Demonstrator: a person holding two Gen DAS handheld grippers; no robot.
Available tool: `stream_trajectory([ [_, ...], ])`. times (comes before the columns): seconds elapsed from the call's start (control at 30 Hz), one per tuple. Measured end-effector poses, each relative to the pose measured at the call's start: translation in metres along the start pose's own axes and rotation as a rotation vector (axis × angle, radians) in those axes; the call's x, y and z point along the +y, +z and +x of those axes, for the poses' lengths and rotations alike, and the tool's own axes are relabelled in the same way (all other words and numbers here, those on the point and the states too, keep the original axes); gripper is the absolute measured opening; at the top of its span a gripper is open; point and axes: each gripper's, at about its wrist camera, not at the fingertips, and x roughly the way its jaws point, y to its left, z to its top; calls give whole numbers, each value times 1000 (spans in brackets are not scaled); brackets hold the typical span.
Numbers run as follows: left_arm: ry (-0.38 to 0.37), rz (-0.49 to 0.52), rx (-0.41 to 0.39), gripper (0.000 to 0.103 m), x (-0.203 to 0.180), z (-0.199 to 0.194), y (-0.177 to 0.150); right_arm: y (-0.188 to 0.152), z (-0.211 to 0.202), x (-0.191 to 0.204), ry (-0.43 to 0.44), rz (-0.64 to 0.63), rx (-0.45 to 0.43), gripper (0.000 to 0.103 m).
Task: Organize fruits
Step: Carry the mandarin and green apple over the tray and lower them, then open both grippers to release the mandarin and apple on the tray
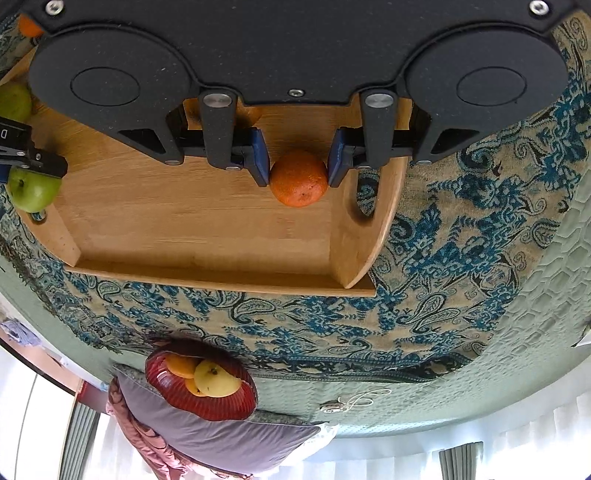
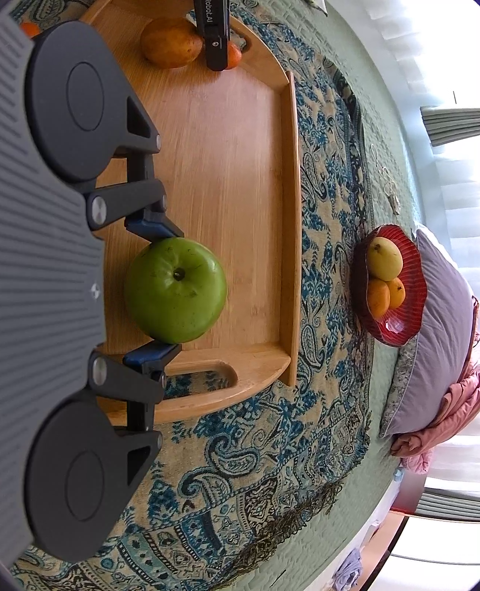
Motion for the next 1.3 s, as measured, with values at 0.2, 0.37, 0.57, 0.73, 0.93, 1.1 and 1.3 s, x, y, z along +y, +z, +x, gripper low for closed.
stream_trajectory([
  [0.2, 2, 0, -2, 32, -1, -1, 0, -1, -1, 0, 1, -7, 1, 61],
  [0.37, 2, -5, 0, 35, 0, -1, 0, -3, -1, 2, -5, -17, -4, 63],
  [0.57, -5, 15, -15, 52, -1, -11, -1, -8, -5, 6, -18, -48, -7, 71],
  [0.73, -5, 40, -40, 61, -3, -21, -3, -8, -13, 5, -24, -63, -17, 74],
  [0.93, -23, 27, -68, 76, 0, -37, -4, -8, -25, 5, -11, -63, -37, 79],
  [1.1, -37, 19, -110, 82, 2, -58, -8, -12, -39, 8, -7, -79, -80, 86],
  [1.3, -49, 28, -160, 86, 1, -85, -15, -19, -61, 14, 15, -108, -154, 90],
])
